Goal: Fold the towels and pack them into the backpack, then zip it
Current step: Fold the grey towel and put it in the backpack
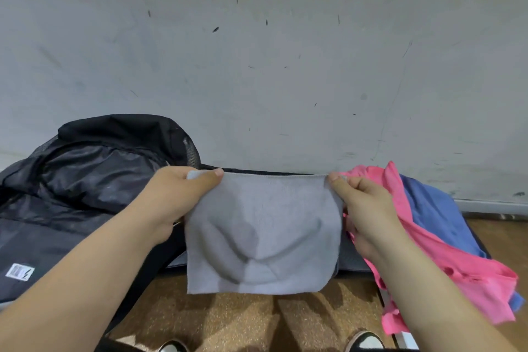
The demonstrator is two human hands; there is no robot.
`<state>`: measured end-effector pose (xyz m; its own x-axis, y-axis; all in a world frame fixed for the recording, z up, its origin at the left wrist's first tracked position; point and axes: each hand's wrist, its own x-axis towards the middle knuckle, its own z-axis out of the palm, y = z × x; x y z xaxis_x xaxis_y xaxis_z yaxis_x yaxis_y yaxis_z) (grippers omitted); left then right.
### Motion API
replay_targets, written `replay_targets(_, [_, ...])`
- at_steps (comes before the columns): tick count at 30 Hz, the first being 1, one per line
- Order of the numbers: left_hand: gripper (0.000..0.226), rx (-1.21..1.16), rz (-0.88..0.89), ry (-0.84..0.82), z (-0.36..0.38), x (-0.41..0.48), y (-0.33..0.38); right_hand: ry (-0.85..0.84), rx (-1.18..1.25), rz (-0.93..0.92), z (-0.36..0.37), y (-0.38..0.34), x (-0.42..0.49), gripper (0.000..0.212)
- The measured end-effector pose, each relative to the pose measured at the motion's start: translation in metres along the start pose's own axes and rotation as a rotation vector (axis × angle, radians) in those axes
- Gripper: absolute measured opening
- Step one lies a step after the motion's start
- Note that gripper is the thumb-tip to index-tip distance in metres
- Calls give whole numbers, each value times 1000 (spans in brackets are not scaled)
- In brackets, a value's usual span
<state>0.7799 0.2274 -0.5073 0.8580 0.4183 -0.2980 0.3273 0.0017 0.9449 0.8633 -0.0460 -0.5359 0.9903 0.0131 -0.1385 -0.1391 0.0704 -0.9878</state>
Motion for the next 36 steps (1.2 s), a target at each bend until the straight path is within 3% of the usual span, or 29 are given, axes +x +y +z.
replay_targets(8, [20, -202, -30, -284, 50, -29, 5, -256, 111, 12, 46, -8, -40, 11])
replay_targets(13, [25, -150, 36, -343, 58, -28, 0, -253, 49, -23, 53, -7, -41, 11])
replay_targets(19, [15, -94, 184, -181, 55, -27, 4, -335, 32, -16, 50, -14, -38, 11])
replay_targets(24, [19, -18, 183, -237, 56, -29, 6, -295, 37, -41, 55, -11, -43, 9])
replay_targets(30, [11, 131, 321, -198, 54, -30, 3, -371, 66, 76, 55, -16, -47, 38])
replay_targets(31, [11, 139, 333, -177, 52, -28, 3, -363, 7, 36, 52, -18, -44, 34])
replay_targets(33, [11, 110, 304, -191, 46, -23, 4, -254, -273, -213, 41, -17, -28, 16])
replay_targets(34, [11, 79, 273, -231, 42, -22, 6, -244, -395, -306, 34, -16, -19, 17])
replay_targets(36, [10, -44, 201, -355, 35, -20, 10, -367, -445, -289, 22, -11, -3, 45])
